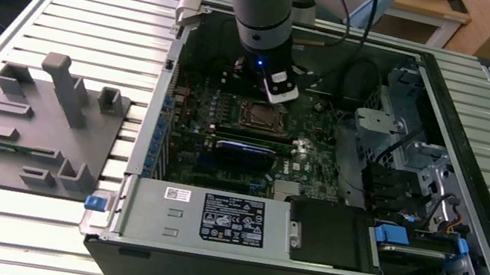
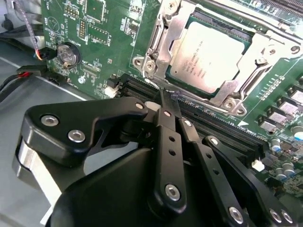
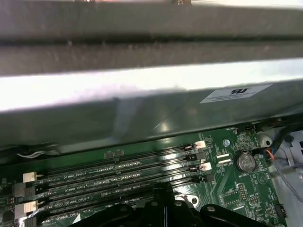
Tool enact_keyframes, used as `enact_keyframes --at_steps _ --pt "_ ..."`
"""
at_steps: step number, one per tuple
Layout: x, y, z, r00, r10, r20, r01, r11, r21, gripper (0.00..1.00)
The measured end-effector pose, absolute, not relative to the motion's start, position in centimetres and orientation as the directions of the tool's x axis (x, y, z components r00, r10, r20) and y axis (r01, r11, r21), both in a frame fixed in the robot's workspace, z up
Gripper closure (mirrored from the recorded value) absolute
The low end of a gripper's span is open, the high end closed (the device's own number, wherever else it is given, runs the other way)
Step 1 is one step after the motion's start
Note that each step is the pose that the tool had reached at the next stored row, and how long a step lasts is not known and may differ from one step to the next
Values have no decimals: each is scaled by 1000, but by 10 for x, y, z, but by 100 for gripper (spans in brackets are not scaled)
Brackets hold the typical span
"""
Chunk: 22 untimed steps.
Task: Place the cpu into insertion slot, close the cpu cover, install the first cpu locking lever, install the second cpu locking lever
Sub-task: 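Install the first cpu locking lever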
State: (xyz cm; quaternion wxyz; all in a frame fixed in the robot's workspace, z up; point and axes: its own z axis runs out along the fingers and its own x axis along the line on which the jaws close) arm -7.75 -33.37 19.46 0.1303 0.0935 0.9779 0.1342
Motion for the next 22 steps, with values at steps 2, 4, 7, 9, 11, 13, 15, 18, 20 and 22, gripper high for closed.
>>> enact_keyframes --at_steps 2,4,7,9,11,13,15,18,20,22 --pt "-77 -334 196 -949 217 -231 148 948 283 90" --pt "-77 -334 196 -948 216 -233 149 950 273 90" --pt "-77 -334 198 -948 215 -235 152 953 261 90" --pt "-77 -334 200 -947 215 -237 153 955 254 90" --pt "-77 -334 200 -947 215 -238 155 957 247 90" --pt "-77 -334 201 -947 215 -241 158 959 236 90" --pt "-77 -334 201 -946 214 -244 161 962 221 90" --pt "-77 -334 202 -945 212 -249 165 966 198 90" --pt "-76 -334 202 -944 211 -252 167 968 186 90" --pt "-76 -334 202 -944 209 -256 170 971 167 90"
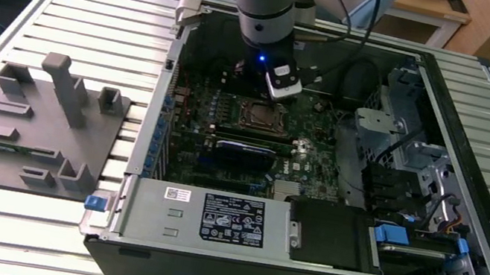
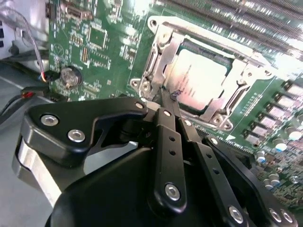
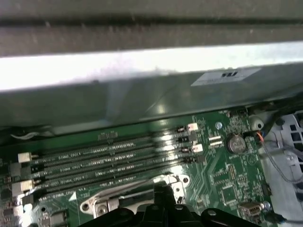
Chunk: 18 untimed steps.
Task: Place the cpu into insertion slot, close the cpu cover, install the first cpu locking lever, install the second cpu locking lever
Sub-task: 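Install the first cpu locking lever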
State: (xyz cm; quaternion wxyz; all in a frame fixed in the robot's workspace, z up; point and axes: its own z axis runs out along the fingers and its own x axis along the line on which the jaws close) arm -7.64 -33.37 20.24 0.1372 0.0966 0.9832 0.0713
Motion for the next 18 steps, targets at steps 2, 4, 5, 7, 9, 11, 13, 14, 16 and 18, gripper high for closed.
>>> enact_keyframes --at_steps 2,4,5,7,9,11,13,14,16,18 --pt "-76 -334 203 -943 208 -260 174 974 146 90" --pt "-76 -334 203 -942 205 -265 177 976 126 90" --pt "-76 -334 203 -942 204 -266 178 977 120 90" --pt "-76 -334 203 -942 204 -266 178 977 119 90" --pt "-76 -334 203 -942 204 -266 178 977 119 90" --pt "-76 -334 203 -942 204 -266 178 977 119 90" --pt "-76 -334 203 -942 204 -266 178 977 119 90" --pt "-76 -334 203 -942 204 -266 178 977 119 90" --pt "-76 -334 203 -942 204 -266 178 977 119 90" --pt "-76 -334 205 -942 204 -266 178 977 119 90"
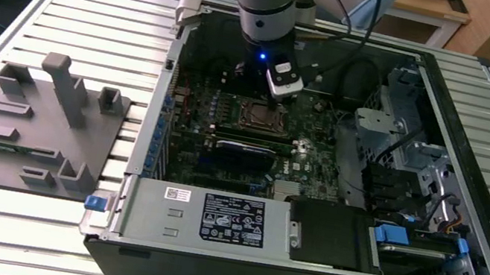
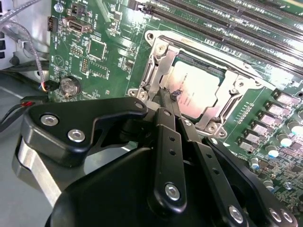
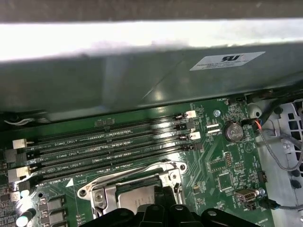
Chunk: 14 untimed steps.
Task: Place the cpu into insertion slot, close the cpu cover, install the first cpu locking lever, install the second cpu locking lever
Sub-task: 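Install the first cpu locking lever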
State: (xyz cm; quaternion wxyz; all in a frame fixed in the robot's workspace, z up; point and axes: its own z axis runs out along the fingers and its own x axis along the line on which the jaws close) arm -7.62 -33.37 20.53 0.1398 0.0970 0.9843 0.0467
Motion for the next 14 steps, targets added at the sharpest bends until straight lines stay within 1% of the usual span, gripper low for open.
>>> enact_keyframes --at_steps 11,12,14 --pt "-76 -334 209 -942 204 -266 178 977 119 90" --pt "-76 -334 209 -943 204 -263 178 977 119 90" --pt "-76 -334 209 -947 204 -249 180 977 115 90"
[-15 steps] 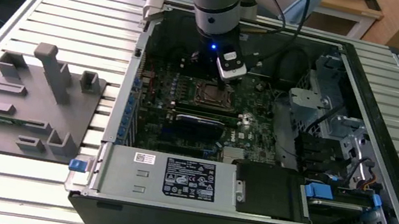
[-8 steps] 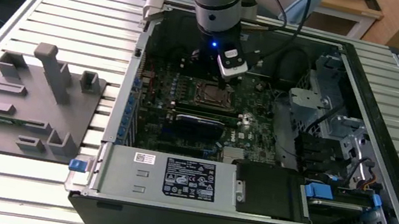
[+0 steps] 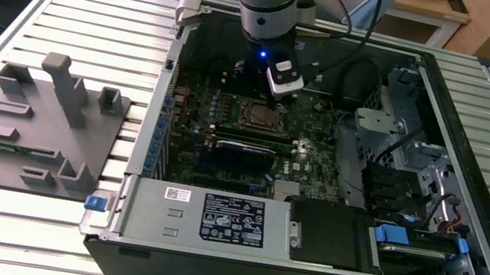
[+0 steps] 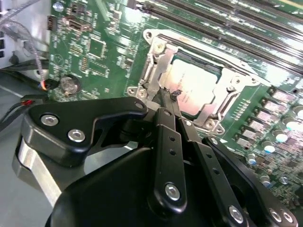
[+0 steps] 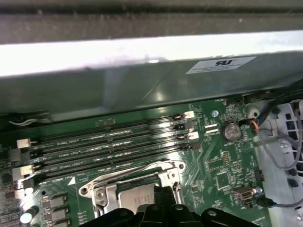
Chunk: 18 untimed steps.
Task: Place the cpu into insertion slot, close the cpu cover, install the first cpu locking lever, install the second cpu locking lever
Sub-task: 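Install the first cpu locking lever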
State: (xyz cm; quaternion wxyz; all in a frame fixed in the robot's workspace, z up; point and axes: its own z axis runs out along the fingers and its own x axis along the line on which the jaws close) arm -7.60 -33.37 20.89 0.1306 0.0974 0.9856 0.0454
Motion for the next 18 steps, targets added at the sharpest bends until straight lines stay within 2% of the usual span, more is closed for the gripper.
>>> enact_keyframes --at_steps 7,14,18 --pt "-75 -334 208 -966 203 -157 190 977 93 90" --pt "-75 -334 208 -969 203 -143 191 977 90 90" --pt "-75 -334 208 -974 203 -100 195 978 78 90"
